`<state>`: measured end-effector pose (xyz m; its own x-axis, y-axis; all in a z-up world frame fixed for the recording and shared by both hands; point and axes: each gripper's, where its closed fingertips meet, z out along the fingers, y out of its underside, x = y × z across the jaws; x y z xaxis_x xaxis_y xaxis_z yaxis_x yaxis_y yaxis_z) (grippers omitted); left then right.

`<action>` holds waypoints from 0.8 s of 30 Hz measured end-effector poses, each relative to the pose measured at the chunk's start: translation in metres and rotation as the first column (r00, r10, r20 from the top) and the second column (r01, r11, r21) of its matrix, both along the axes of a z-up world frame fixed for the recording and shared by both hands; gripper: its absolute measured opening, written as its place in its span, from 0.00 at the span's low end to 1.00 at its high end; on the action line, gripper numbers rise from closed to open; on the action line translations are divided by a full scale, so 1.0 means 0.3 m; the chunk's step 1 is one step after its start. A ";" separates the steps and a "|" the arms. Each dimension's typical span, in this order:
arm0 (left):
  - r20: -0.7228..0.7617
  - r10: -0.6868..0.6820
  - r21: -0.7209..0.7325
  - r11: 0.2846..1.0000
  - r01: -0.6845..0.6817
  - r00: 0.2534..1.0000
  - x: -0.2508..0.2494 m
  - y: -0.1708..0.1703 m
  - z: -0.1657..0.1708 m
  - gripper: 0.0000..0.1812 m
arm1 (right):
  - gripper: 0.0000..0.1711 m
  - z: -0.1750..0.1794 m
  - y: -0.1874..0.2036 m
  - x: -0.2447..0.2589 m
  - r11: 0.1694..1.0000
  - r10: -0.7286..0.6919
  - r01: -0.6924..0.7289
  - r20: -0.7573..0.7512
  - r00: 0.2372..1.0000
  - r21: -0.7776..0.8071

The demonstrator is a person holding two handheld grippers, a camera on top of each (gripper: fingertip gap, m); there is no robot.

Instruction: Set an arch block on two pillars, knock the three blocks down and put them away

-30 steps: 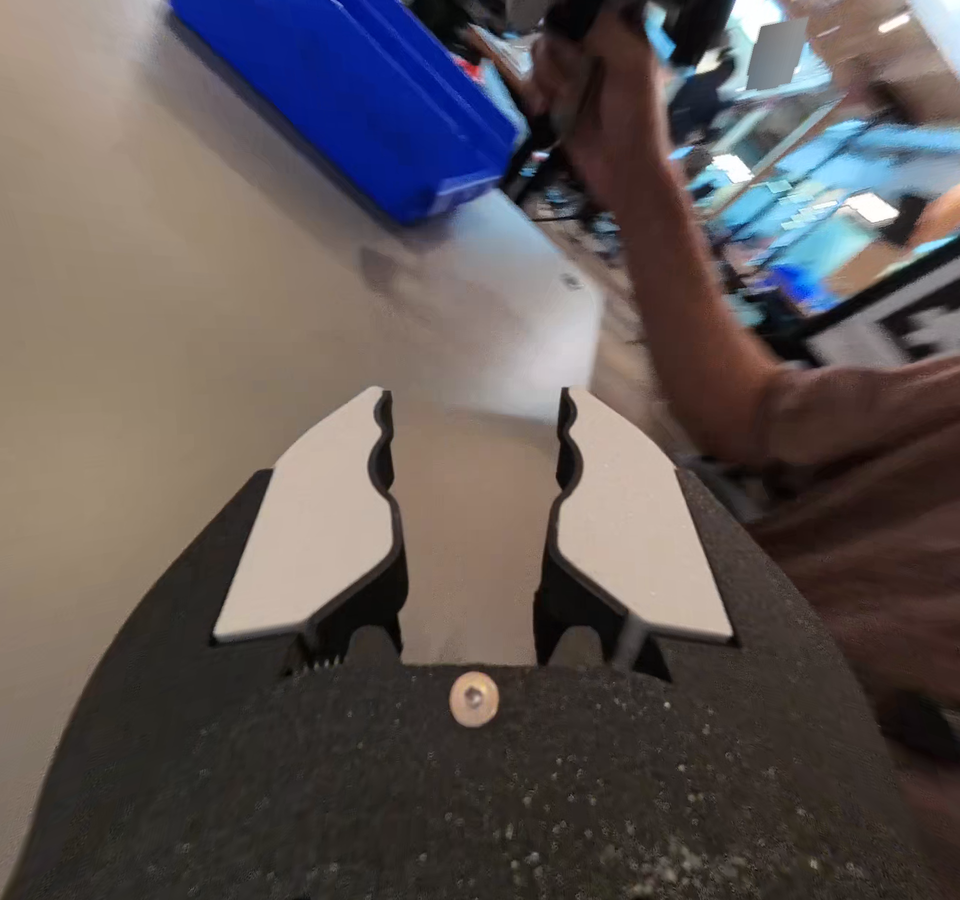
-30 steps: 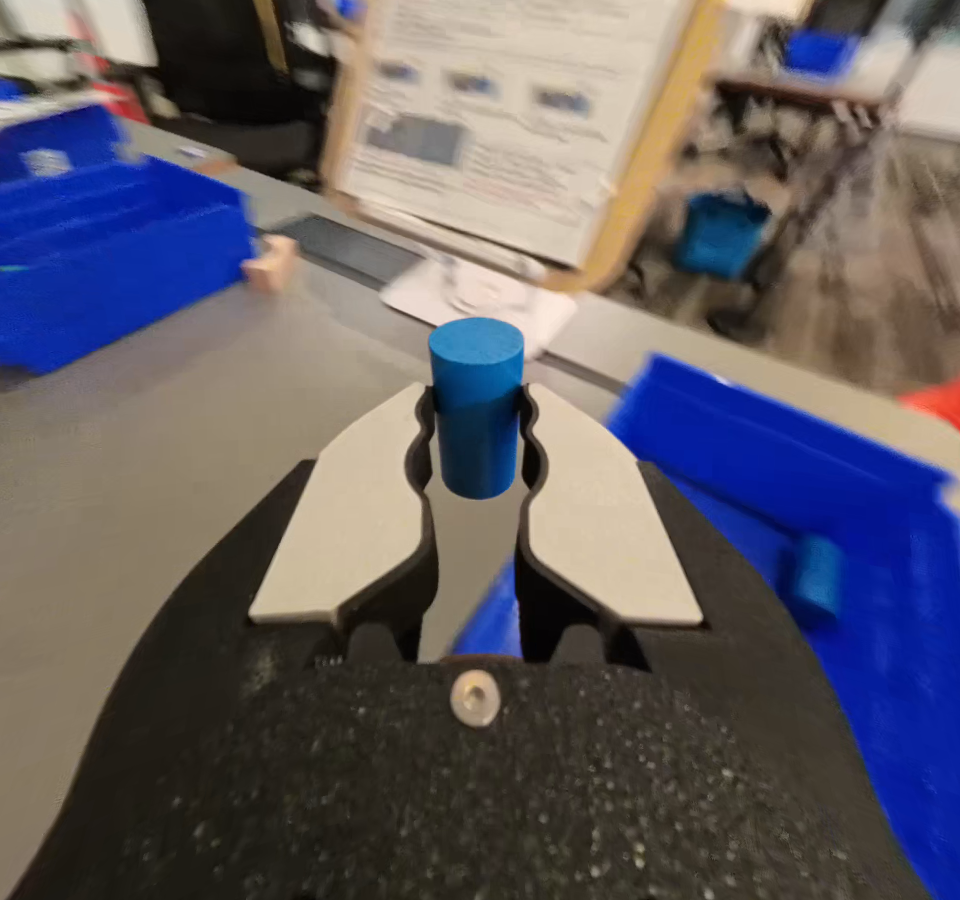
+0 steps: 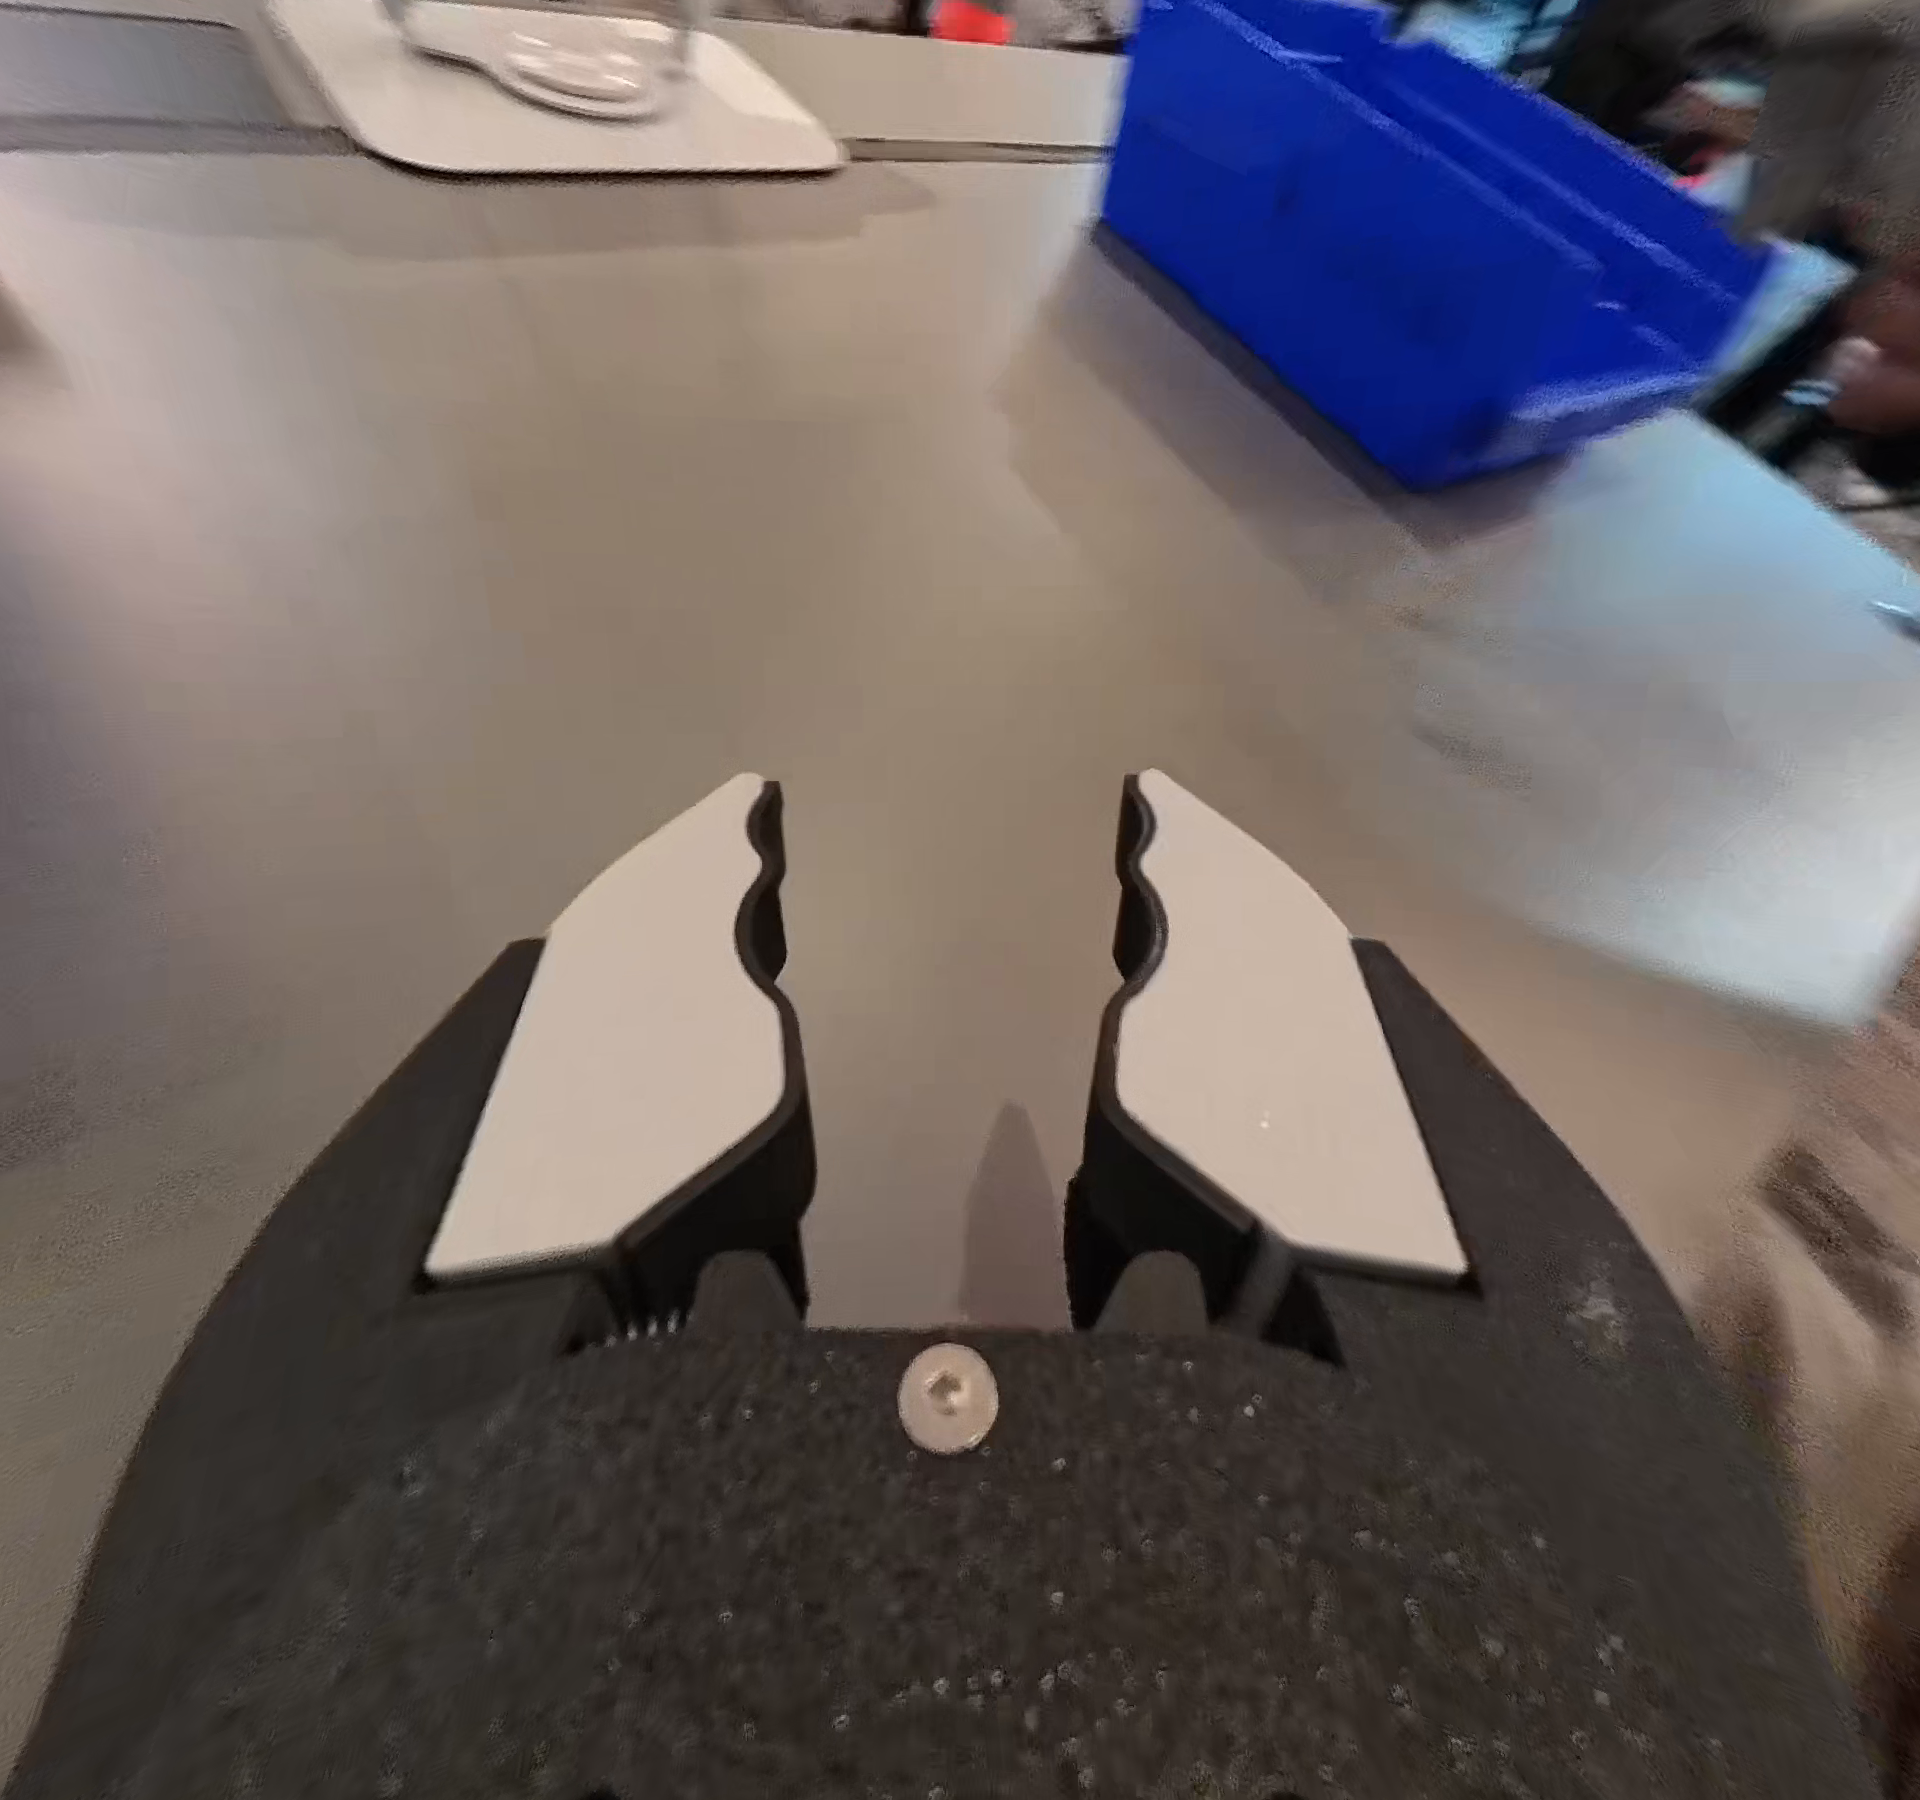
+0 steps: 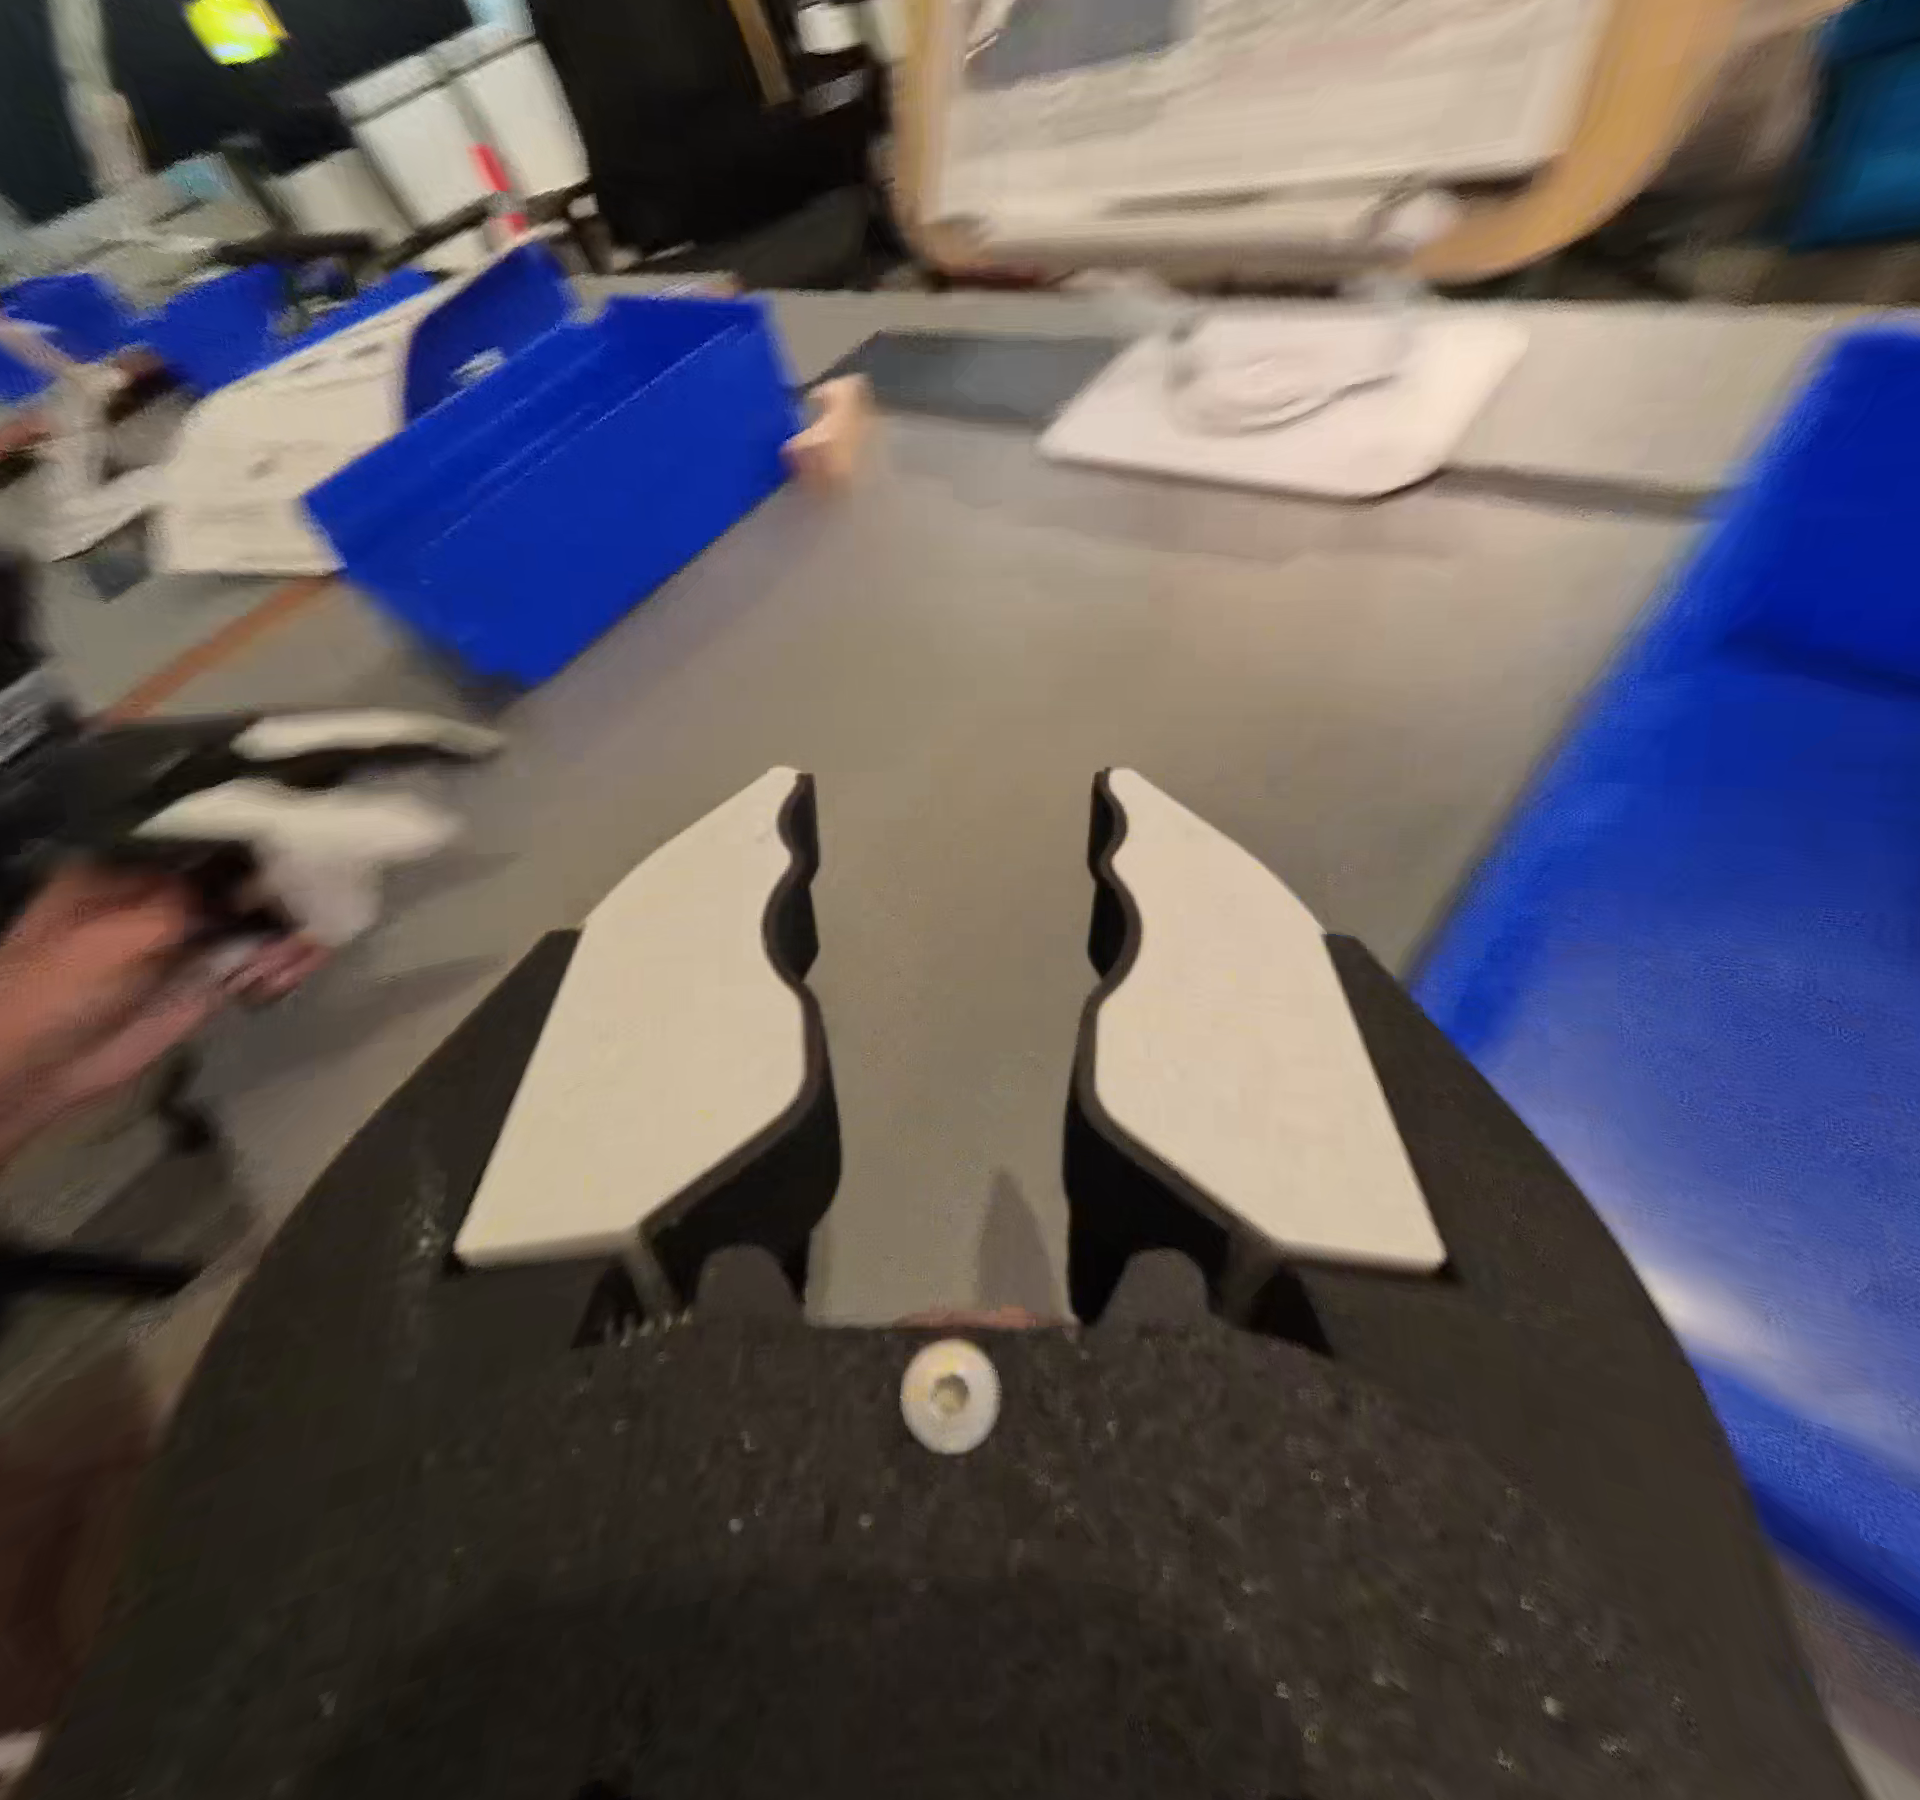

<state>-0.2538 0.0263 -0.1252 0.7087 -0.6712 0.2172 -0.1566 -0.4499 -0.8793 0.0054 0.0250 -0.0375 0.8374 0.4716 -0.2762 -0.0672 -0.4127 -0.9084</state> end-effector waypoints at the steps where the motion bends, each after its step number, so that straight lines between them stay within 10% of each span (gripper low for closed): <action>1: -0.043 0.077 -0.011 0.997 -0.078 0.996 -0.015 0.068 -0.003 0.34 | 0.29 -0.032 -0.051 -0.084 0.999 0.044 -0.044 -0.029 0.999 0.005; 12: -0.212 0.655 -0.114 0.720 -0.684 0.725 -0.107 0.905 -0.076 0.44 | 0.28 -0.270 -0.308 -0.509 0.947 0.322 -0.323 -0.074 0.944 0.003; 24: -0.428 0.705 -0.116 0.577 -0.809 0.565 -0.224 1.132 -0.218 0.35 | 0.28 -0.261 -0.333 -0.535 0.921 0.387 -0.389 -0.104 0.916 0.003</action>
<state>-0.3209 0.3658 -0.1906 0.9789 0.2021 -0.0311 0.1299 -0.7321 -0.6687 -0.1549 -0.0748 -0.1157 0.5569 0.7484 -0.3602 0.0111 -0.4403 -0.8978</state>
